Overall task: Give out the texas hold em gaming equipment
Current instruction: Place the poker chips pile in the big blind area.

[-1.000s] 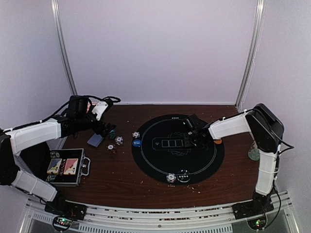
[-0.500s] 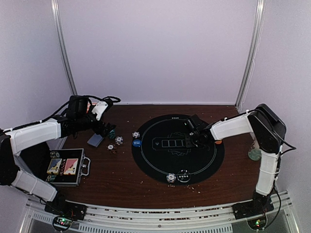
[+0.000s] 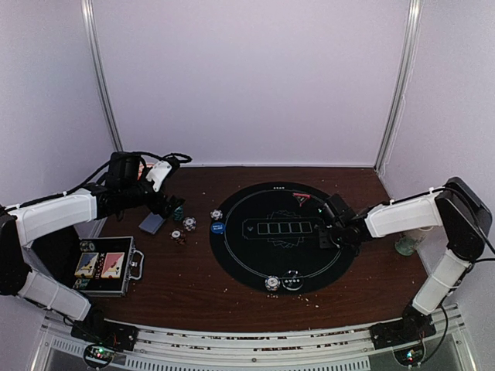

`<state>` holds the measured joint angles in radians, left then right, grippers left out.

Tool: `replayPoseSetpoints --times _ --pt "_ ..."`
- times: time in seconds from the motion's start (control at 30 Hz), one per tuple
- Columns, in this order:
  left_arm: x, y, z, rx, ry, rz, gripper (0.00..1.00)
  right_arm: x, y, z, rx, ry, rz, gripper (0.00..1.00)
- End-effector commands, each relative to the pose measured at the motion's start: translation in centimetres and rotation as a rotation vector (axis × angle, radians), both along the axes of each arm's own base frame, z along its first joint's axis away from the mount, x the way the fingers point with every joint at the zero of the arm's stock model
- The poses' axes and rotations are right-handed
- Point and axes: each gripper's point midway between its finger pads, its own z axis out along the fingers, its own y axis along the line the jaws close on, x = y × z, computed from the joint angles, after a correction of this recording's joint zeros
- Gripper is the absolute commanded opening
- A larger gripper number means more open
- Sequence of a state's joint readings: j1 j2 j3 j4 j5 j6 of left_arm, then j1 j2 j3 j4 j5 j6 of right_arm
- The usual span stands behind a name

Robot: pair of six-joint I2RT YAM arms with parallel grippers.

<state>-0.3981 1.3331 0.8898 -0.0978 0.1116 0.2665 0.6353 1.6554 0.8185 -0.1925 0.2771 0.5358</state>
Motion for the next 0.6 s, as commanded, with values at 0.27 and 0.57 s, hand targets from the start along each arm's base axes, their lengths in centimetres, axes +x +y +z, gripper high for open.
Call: replayPoseSetpoints --times 0.27,0.57 --pt "0.2 0.2 1.5 -0.036 -0.052 0.005 0.98 -0.8 -7.4 -0.5 -0.022 -0.052 -0.209 0.33" --pt "0.3 0.1 1.4 -0.035 -0.051 0.005 0.98 0.1 -8.8 -1.3 -0.054 -0.045 -0.258 0.33"
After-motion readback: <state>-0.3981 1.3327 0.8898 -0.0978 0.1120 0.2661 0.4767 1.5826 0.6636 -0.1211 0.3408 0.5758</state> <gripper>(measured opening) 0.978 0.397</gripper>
